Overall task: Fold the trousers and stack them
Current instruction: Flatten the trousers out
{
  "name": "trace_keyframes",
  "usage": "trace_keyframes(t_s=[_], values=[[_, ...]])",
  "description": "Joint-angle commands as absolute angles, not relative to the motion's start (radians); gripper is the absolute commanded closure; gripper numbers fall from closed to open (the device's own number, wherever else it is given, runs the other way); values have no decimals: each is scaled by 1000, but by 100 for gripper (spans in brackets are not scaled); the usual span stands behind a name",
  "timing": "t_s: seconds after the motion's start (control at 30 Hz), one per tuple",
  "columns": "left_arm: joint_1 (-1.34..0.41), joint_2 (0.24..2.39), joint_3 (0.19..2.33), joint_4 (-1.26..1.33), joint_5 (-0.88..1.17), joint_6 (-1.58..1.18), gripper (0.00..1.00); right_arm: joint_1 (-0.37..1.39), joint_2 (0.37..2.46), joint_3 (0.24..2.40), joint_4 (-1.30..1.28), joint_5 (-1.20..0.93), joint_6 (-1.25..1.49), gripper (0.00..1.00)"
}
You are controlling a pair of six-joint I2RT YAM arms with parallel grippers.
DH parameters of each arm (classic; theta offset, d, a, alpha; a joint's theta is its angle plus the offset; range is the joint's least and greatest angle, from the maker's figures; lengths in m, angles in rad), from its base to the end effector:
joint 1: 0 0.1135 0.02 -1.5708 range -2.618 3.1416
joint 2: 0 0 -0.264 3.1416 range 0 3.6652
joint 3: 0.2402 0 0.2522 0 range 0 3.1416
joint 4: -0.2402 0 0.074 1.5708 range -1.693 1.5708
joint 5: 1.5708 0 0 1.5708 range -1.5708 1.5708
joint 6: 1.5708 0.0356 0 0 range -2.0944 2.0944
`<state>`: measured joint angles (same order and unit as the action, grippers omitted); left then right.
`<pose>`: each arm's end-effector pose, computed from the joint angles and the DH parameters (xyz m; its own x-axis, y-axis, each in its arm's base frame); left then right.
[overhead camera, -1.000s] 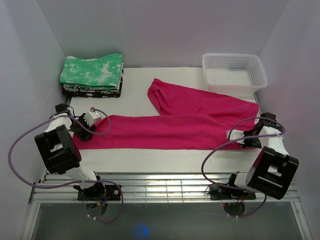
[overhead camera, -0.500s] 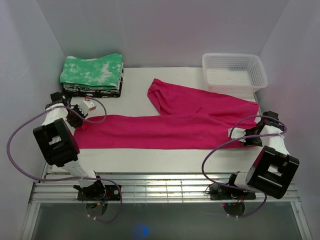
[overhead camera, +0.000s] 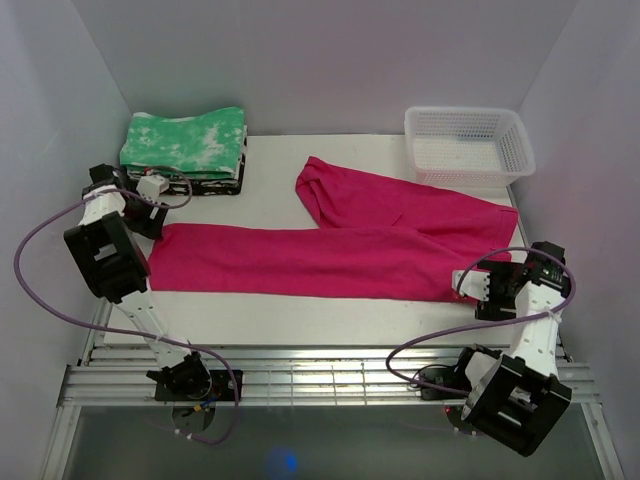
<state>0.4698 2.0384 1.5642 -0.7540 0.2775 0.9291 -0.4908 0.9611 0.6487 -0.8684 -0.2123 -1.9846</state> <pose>0.3795 0.1817 0.1887 -0.7857 0.4651 -0.4078 0.4613 0.8798 0.1147 0.1462 -0.0696 0.2111 -0.0292 -0.9992 -0.0256 -0.9037 0.0373 -0.4265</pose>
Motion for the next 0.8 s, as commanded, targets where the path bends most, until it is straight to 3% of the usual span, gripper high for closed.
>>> trace_keyframes(t_s=[0.0, 0.1, 0.2, 0.3, 0.43, 0.77], values=[[474, 1907, 1606, -794, 330, 865, 13, -495, 988, 825, -1055, -371, -2278, 6], [472, 1849, 1568, -891, 419, 887, 14, -495, 1107, 1030, -1144, -452, -2103, 5], [469, 1798, 1491, -977, 498, 939, 18, -495, 1277, 1206, -1196, -517, -1933, 11], [463, 1773, 1320, -1003, 515, 956, 25, -479, 1446, 1311, -1143, -529, -1645, 35], [465, 1747, 1188, -1005, 543, 937, 32, -476, 1609, 1365, -1085, -535, -1381, 56], [465, 1753, 1031, -911, 401, 844, 32, -402, 1710, 1197, -864, -499, -1108, 61]])
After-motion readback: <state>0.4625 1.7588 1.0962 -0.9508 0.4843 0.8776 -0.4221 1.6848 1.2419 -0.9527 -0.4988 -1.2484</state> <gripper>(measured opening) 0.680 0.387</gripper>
